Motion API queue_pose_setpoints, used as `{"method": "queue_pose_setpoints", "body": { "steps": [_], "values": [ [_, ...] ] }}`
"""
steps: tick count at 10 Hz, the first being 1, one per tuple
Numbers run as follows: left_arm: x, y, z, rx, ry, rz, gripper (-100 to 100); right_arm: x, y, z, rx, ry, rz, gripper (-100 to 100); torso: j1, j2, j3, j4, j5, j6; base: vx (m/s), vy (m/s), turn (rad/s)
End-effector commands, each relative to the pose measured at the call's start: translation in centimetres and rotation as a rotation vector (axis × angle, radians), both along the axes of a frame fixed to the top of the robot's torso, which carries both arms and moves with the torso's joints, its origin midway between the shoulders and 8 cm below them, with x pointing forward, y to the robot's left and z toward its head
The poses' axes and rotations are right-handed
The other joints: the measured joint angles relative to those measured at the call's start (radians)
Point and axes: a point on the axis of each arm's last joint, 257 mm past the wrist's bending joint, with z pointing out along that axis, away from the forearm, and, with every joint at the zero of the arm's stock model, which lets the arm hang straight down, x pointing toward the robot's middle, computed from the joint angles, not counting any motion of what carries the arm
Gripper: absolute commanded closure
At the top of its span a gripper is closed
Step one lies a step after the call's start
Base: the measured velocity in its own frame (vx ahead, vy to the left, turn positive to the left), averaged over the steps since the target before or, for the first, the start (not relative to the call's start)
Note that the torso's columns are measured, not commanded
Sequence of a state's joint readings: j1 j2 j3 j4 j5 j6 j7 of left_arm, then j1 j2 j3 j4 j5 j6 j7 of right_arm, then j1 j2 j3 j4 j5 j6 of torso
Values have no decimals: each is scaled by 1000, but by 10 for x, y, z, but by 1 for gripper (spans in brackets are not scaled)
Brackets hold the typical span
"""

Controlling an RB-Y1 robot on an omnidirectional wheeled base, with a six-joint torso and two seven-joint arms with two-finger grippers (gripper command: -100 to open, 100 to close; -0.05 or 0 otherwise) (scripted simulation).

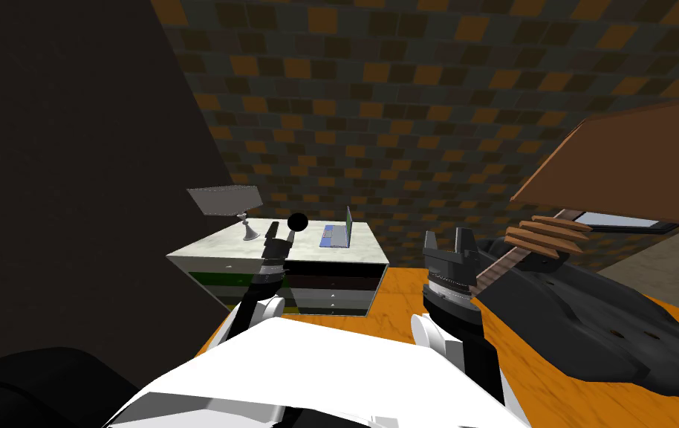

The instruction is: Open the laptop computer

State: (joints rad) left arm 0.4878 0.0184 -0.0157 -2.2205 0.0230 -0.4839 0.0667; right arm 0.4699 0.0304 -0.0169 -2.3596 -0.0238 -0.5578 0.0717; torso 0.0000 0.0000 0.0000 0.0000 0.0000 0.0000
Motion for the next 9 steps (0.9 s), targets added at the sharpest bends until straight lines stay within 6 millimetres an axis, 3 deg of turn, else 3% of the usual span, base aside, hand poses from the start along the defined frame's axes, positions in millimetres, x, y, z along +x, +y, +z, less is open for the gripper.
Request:
{"method": "queue_pose_setpoints", "body": {
  "steps": [1,9],
  "values": [
    [0,0,0,0,0,0,0,0,0,0,0,0,0,0,0,40,-82,41,0,0,0,0,0],
    [0,0,0,0,0,0,0,0,0,0,0,0,0,0,0,618,-1234,617,0,0,0,0,0]
  ]
}}
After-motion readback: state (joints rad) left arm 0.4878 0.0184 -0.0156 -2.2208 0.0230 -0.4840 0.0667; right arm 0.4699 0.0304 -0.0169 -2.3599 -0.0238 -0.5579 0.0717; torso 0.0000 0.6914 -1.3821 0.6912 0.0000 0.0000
